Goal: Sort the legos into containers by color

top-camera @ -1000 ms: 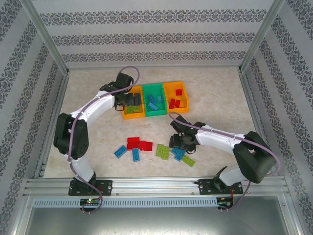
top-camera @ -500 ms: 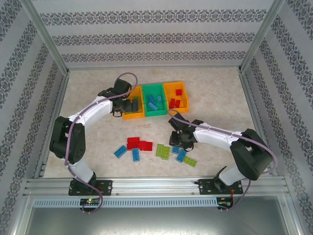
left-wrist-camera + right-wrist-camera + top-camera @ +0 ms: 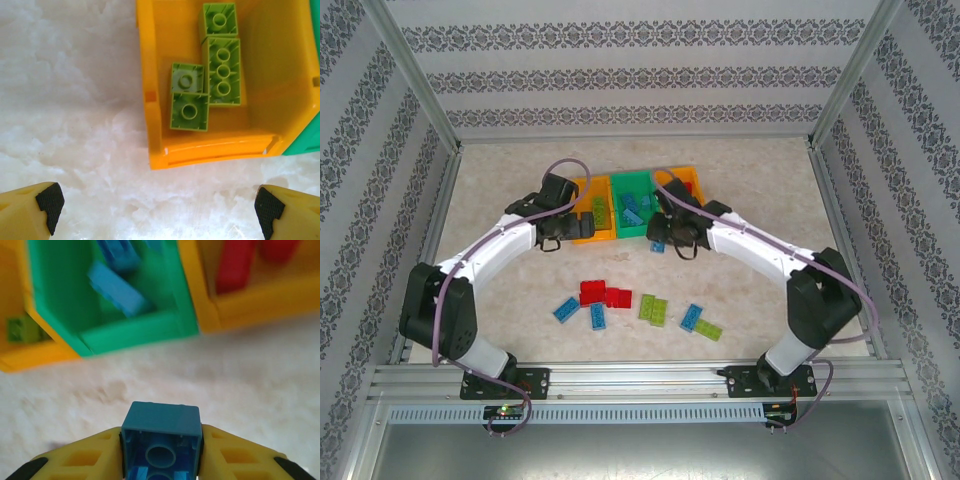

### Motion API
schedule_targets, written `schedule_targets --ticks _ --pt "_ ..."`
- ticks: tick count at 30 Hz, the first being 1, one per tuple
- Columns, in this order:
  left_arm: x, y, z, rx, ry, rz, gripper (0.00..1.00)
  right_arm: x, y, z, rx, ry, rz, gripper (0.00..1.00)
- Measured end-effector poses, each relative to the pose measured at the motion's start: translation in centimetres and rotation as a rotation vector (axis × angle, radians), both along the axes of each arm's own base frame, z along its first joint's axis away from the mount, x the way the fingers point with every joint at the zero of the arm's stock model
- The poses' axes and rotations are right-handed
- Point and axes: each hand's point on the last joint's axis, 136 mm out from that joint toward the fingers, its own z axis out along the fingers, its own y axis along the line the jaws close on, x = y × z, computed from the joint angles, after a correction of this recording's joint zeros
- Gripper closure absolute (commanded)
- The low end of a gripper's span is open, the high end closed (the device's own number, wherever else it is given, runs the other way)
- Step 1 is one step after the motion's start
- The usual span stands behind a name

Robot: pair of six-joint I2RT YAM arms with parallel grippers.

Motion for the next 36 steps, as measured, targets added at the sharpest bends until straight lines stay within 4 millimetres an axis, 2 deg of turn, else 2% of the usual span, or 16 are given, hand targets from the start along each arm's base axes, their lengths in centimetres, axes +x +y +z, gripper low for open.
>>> schedule_targets --ticks 3,6,8,12,14,19,27,31,36 --pt "-1.2 0.4 -1.1 0.003 0.027 0.007 0.00 3.4 1.2 1.7 -0.006 -0.072 0.010 0.63" --pt "-3.4 0.9 -2.5 -0.005 0.068 0.011 0.00 6.7 2.2 2.3 -0.019 -0.116 0.022 0.63" --pt "-4.9 1.1 -3.4 -0.016 0.094 0.007 0.00 8.5 2.7 1.8 -0.027 -0.126 0.027 0.63" --pt "-6.7 0.6 -3.9 -0.054 0.115 -0.007 0.00 11.1 2.9 -0.2 -0.051 -0.111 0.020 0.60" --pt "-7.0 -0.1 -3.8 -0.079 0.122 -0.016 0.00 11.9 2.9 -1.1 -0.061 -0.100 0.017 0.53" --pt "-8.0 -2.2 -4.2 -0.135 0.157 -0.037 0.00 13.2 3.1 -1.5 -0.067 -0.099 0.020 0.40" --pt "-10.2 -4.4 -7.3 -0.138 0.300 -0.029 0.01 13.3 3.7 -0.9 -0.037 -0.098 0.026 0.25" --pt "-10.5 -5.1 -7.6 -0.141 0.331 -0.017 0.04 12.2 3.3 -0.8 -0.029 -0.090 0.025 0.21" --pt "-10.4 -5.8 -8.1 -0.147 0.359 0.002 0.07 10.1 2.0 0.8 -0.025 -0.109 0.019 0.19"
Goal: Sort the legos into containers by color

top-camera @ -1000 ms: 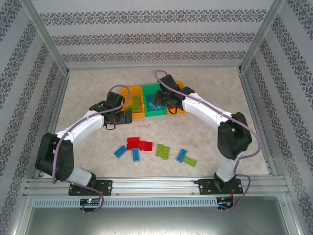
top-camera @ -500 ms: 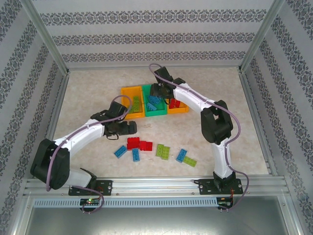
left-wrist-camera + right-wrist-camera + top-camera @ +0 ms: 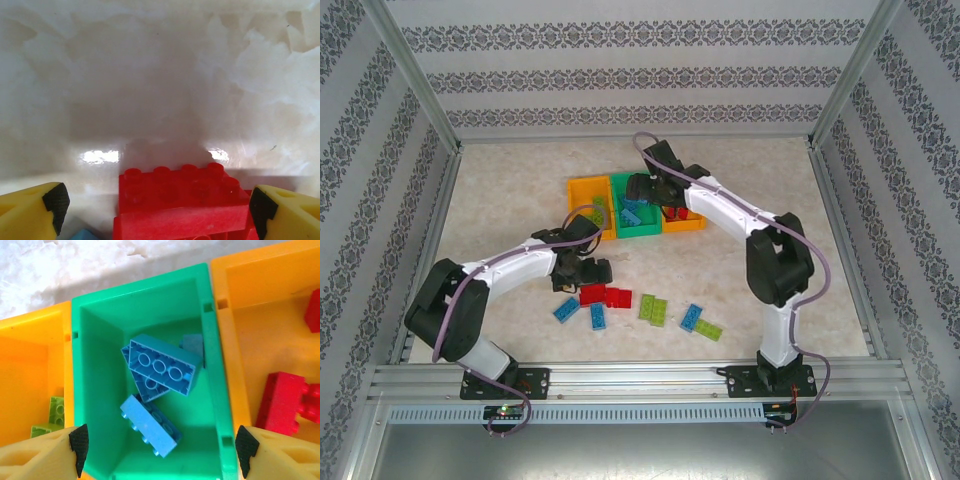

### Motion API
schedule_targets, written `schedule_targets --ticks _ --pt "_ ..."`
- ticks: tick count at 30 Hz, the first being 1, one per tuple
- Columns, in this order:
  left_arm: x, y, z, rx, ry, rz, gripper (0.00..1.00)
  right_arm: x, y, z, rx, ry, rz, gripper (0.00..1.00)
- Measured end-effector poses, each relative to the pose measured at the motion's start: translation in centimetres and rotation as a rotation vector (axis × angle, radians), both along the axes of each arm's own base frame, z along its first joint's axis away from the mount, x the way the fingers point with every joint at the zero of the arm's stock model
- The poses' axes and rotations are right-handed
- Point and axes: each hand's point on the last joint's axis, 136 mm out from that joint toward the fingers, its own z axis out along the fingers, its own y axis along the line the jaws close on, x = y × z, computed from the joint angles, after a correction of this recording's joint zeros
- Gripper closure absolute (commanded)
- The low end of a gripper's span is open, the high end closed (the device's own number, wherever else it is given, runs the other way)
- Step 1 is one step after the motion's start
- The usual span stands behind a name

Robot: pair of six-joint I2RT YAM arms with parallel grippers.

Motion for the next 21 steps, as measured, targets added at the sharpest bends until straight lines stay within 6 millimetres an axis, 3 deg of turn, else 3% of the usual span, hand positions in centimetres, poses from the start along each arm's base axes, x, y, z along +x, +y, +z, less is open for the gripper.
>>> schedule_targets --ticks 5,10,15,21 --pt "-0.1 -0.7 -0.2 0.005 0.013 -0.009 0.07 -1.9 -2.1 0.6 -0.016 -0.011 -0.017 0.18" --pt "-0.2 -1.2 -0.2 0.007 0.019 -0.011 0.11 -3.3 -5.0 -1.4 -0.063 0.025 -0.051 0.18" --pt "-0.3 -1.0 -0.3 0.017 0.025 0.000 0.17 -2.9 -9.2 -3.0 -0.142 0.040 -0.124 0.20" --pt "-0.4 -1.0 -0.4 0.027 0.022 -0.003 0.18 -1.8 -12.9 -3.1 -0.222 0.018 -0.183 0.28"
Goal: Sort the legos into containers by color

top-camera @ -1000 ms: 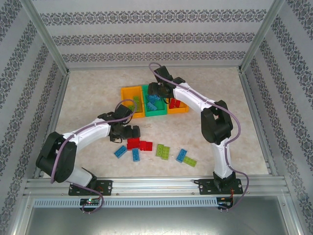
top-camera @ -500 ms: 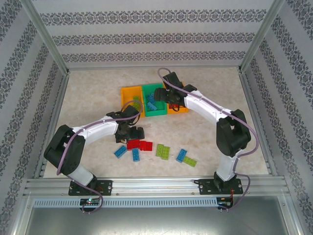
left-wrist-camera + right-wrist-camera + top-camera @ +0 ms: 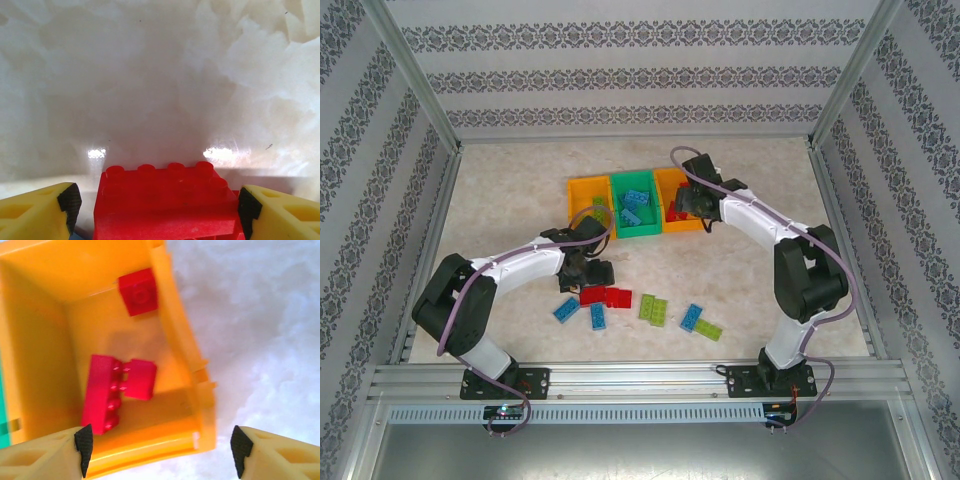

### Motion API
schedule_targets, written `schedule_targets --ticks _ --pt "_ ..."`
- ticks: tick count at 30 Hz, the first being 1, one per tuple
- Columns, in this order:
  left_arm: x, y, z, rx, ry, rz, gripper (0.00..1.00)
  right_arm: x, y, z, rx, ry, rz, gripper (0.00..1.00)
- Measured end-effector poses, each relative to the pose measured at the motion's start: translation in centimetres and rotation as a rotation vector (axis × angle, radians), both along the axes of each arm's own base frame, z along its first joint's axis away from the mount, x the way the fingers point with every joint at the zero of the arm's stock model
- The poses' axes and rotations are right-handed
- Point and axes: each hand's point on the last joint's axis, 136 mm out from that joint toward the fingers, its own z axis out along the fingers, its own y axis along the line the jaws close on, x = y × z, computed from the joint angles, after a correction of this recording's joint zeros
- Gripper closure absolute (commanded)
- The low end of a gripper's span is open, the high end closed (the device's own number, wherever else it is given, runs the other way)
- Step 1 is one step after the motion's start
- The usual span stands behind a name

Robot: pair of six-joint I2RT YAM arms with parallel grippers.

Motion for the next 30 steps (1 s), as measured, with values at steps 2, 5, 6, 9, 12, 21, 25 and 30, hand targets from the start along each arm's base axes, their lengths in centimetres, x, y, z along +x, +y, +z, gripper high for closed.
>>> schedule_targets --ticks 2,5,6,9,12,21,25,30 --pt "-0.1 -0.1 -0.1 0.003 0.003 -0.005 0.21 0.3 -0.9 0.0 -0.017 -0.004 -0.010 0.31" --pt "-0.3 -0.2 -0.4 0.008 0.012 -0.009 0.25 0.8 -1.8 -0.3 -0.039 -0.005 -0.009 0.39" --pt "-0.3 -0.2 -0.5 0.010 0.015 -0.011 0.26 1.0 -2.0 -0.6 -0.046 -0.001 -0.007 0.42" --pt "-0.4 -0.2 -0.6 0.013 0.019 -0.013 0.28 1.5 -2.4 -2.1 -0.068 0.029 0.008 0.50" --pt "-0.4 -0.2 -0.6 0.012 0.018 -0.013 0.32 1.7 -2.4 -3.5 -0.074 0.060 0.034 0.57" --pt "-0.3 -0.2 -0.5 0.014 0.015 -0.010 0.42 1.6 -1.5 -4.4 -0.047 0.080 0.090 0.79" --pt "-0.2 -0.1 -0.5 0.019 0.010 -0.009 0.43 1.5 -0.8 -4.4 -0.041 0.073 0.105 0.81" --pt "0.0 0.3 -0.4 0.043 -0.004 -0.003 0.44 0.9 1.5 -4.5 -0.032 0.049 0.134 0.80"
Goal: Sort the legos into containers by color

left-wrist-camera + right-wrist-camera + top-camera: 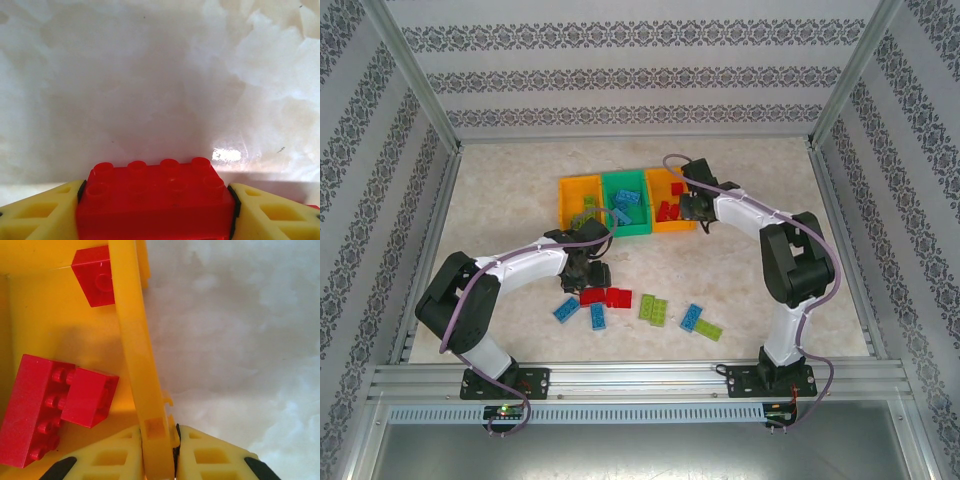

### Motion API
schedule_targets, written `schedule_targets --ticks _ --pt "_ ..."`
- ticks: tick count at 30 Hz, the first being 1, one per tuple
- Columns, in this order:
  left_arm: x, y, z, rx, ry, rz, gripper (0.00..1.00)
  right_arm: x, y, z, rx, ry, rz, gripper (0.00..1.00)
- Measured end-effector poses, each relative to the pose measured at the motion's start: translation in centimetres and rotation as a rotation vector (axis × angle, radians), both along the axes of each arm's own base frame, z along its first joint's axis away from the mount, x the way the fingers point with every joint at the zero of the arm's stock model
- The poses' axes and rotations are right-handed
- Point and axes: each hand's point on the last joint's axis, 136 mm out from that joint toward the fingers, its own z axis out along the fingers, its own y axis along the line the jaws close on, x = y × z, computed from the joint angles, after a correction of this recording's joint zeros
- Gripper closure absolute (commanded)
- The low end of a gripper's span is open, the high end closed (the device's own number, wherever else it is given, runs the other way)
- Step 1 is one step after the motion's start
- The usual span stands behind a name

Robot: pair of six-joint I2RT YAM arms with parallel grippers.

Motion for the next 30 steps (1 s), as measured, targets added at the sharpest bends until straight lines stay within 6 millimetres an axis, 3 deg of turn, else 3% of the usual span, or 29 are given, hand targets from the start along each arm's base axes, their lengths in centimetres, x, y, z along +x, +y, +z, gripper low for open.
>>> schedule_targets --ticks 5,13,19,24,26,30 --pt "-0.1 1.0 1.0 0.038 -0.025 0.009 0.44 -1.7 2.5 0.0 0.024 -0.009 0.023 0.80" --pt "2.4 0.9 5.7 0.051 -0.144 0.006 0.45 -3.9 5.4 -0.2 0.051 -0.019 0.018 0.77" --pt "5.5 -1.1 9.8 0.007 -0.243 -0.029 0.46 -6.4 5.8 -1.5 0.062 0.026 -0.016 0.39" --pt "9.6 -3.9 12.4 -0.035 -0.317 -0.072 0.46 -7.9 4.7 0.3 0.086 0.009 -0.051 0.23" --pt "10.8 -4.9 12.5 -0.048 -0.321 -0.089 0.47 -8.7 4.1 1.8 0.104 -0.015 -0.065 0.17" --pt "13.4 -7.1 12.0 -0.080 -0.311 -0.119 0.47 -10.7 2.6 4.3 0.143 -0.053 -0.088 0.14"
